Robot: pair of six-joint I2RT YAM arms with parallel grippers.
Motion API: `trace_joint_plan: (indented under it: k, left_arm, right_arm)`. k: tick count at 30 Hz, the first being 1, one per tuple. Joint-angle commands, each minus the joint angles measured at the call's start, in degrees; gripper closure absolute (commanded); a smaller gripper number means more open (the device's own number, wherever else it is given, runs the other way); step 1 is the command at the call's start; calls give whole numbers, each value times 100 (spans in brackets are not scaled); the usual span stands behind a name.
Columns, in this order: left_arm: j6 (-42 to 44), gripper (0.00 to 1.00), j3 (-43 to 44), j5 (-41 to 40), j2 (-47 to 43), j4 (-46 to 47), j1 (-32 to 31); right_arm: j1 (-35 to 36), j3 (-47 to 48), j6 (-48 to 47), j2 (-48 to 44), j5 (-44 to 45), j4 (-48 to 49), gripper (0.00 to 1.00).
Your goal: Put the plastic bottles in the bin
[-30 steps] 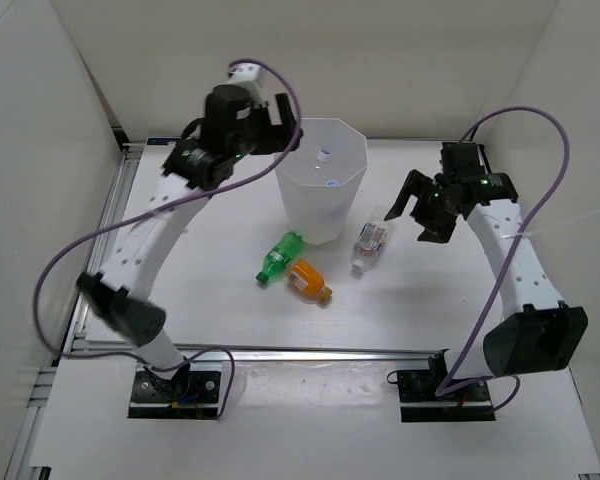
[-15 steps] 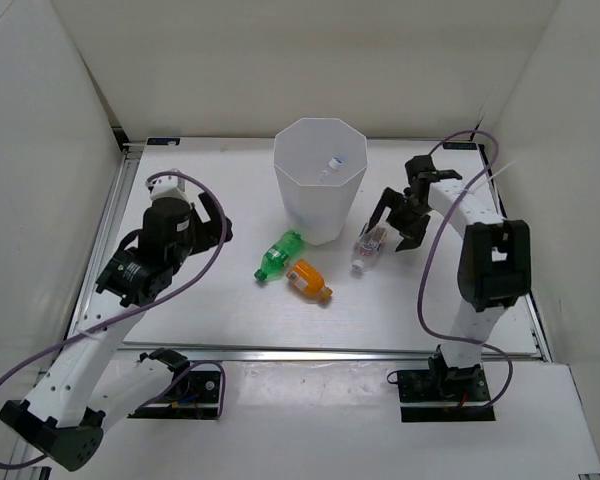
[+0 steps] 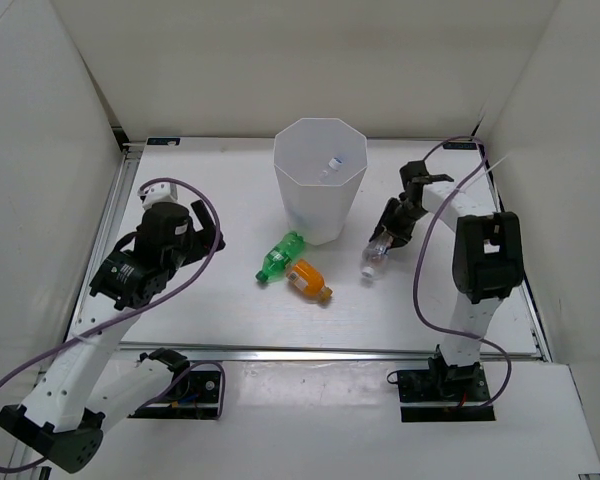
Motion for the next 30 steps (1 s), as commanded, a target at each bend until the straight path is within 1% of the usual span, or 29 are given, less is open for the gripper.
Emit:
trace_joint_plan:
  k: [1, 2, 4, 5, 6, 7, 8, 9, 10, 12, 13, 14, 15, 17, 18, 19, 20, 21, 22, 23, 24, 26, 27, 29, 30]
  left_arm:
    - [-174, 0, 18, -192, 98, -63, 18]
    - [-174, 0, -52, -192, 98, -62, 18]
    - [-79, 0, -113, -192, 150, -62, 18]
    - [-17, 0, -114, -192, 203, -1, 18]
    - [-16, 0, -114, -192, 204, -1, 18]
    - [-16, 0, -175, -192, 273, -1, 18]
    - [-16, 0, -175, -270, 370, -1, 18]
    - [53, 0, -175, -219, 423, -1, 18]
    - [176, 0, -228, -166, 536, 130, 18]
    - [343, 0, -306, 141, 660, 280, 18]
    - [422, 0, -359, 264, 730, 385, 18]
    - [606, 0, -456, 396, 861, 586, 18]
    - [608, 0, -457, 588, 941, 649, 18]
    - [660, 0, -509, 660, 1205, 772, 18]
    - [661, 0, -509, 661, 1284, 773, 18]
    - [661, 0, -509, 661, 1363, 833, 18]
    - [713, 0, -509, 661, 1494, 834, 18]
    - [713, 0, -509, 661, 1496, 886, 18]
    - [713, 0, -509, 661, 1574, 965, 18]
    - [783, 0, -509, 661, 1575, 966, 18]
    - [784, 0, -509, 661, 1636, 1036, 18]
    - [845, 0, -579, 713, 1697, 1167, 18]
    - [915, 0, -580, 792, 1698, 1168, 18]
    - [976, 0, -702, 950, 1768, 1352, -35]
    - [1055, 0, -703, 1046, 1890, 1414, -35]
  right_arm:
    - [-125, -423, -156, -573, 469, -228, 67]
    - [-186, -476, -156, -1001, 548, -324, 69]
    - [-239, -477, -156, -1513, 601, -473, 72]
    - [-240, -477, -156, -2124, 601, -474, 72]
    - [-292, -364, -104, -2435, 601, -413, 72]
    - [-293, -250, -104, -2691, 601, -360, 70]
    - [-293, -57, -43, -3059, 453, -360, 70]
    - [-293, 171, 10, -3167, 347, -360, 68]
    - [-293, 756, 11, -3168, 190, -360, 68]
    - [-293, 1436, 71, -3072, -109, -421, 68]
    - [-197, 1796, 133, -2827, -267, -421, 68]
    - [-135, 2504, 134, -2677, -356, -473, 68]
    - [-56, 2859, 134, -2502, -426, -474, 68]
    - [216, 3580, 134, -1922, -375, -553, 68]
    - [356, 4227, 134, -1728, -374, -623, 68]
    - [427, 4530, 186, -1326, -374, -623, 68]
    - [498, 4794, 186, -1139, -374, -623, 63]
    - [612, 5031, 239, -963, -374, -623, 61]
    - [665, 5443, 239, -631, -322, -623, 57]
    - [665, 5560, 291, -497, -322, -623, 51]
    - [735, 5561, 292, -313, -322, -510, 38]
    - [788, 5561, 423, -189, -435, -448, 23]
    - [788, 5561, 424, -188, -488, -448, 11]
    - [849, 5457, 319, -240, -489, -448, 1]
    - [850, 5247, 240, -467, -393, -500, 1]
